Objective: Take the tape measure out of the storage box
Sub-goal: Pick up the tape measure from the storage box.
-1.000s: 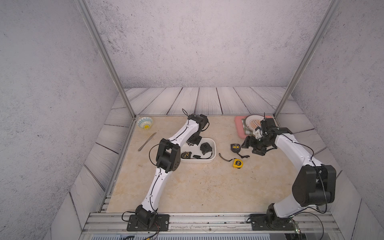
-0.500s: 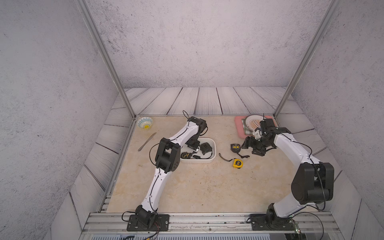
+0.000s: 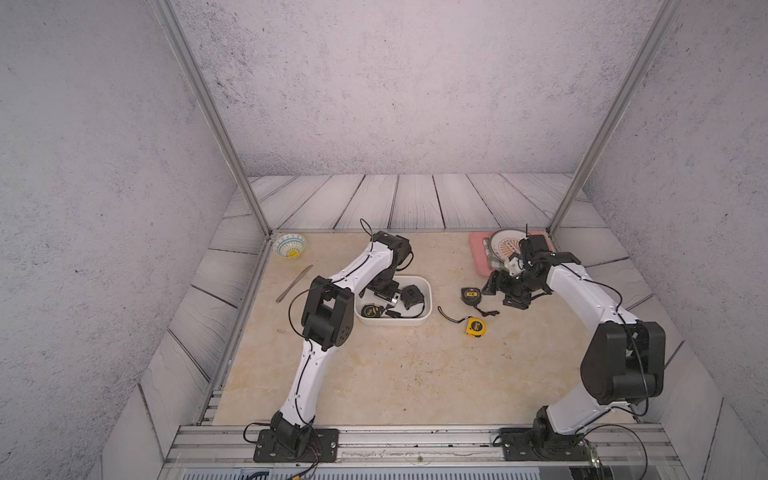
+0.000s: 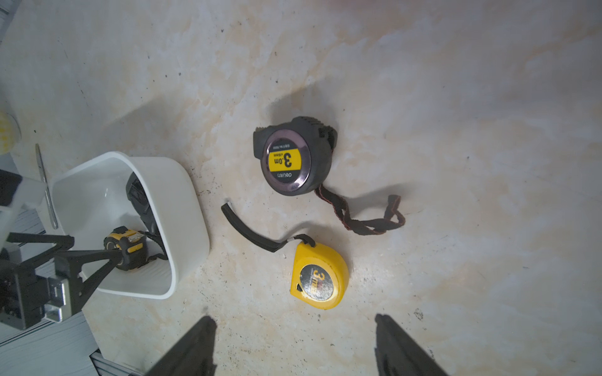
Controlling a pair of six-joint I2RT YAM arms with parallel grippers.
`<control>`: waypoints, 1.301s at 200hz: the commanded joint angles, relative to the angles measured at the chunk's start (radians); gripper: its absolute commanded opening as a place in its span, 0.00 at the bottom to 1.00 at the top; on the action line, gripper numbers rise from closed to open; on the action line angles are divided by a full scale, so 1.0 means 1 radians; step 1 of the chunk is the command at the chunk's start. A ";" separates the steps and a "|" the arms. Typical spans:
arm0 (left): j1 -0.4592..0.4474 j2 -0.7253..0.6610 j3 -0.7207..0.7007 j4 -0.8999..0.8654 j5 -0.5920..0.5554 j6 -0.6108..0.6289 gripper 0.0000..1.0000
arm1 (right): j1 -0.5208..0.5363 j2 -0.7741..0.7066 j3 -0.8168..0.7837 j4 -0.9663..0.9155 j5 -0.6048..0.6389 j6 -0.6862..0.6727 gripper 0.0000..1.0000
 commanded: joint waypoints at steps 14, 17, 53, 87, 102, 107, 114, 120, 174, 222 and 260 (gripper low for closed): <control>0.007 0.001 -0.046 0.014 -0.012 0.008 0.92 | -0.003 0.022 0.021 -0.015 -0.010 -0.016 0.79; 0.007 0.001 -0.051 0.020 -0.012 0.009 0.92 | -0.003 0.021 0.019 -0.016 -0.009 -0.017 0.79; 0.007 -0.004 -0.102 0.037 -0.028 0.015 0.91 | -0.004 0.011 0.013 -0.020 -0.001 -0.019 0.79; 0.006 -0.007 -0.138 0.035 -0.027 0.016 0.91 | -0.005 0.013 0.016 -0.020 -0.002 -0.017 0.79; 0.007 0.000 -0.147 0.035 -0.031 0.017 0.91 | -0.004 0.016 0.022 -0.022 -0.002 -0.019 0.79; 0.007 0.002 -0.149 0.037 -0.030 0.019 0.91 | -0.005 0.017 0.022 -0.022 -0.001 -0.018 0.79; 0.007 0.006 -0.149 0.038 -0.027 0.019 0.91 | -0.004 0.018 0.024 -0.022 -0.001 -0.020 0.79; 0.006 0.009 -0.150 0.040 -0.025 0.020 0.91 | -0.005 0.019 0.026 -0.022 -0.001 -0.020 0.79; 0.008 0.040 -0.143 0.074 -0.029 0.032 0.85 | -0.005 0.019 0.029 -0.026 0.002 -0.020 0.79; 0.014 0.045 -0.123 0.089 -0.026 0.032 0.67 | -0.011 0.017 0.026 -0.028 0.004 -0.020 0.79; 0.014 0.040 -0.101 0.095 -0.023 0.026 0.40 | -0.012 0.019 0.027 -0.024 -0.001 -0.017 0.79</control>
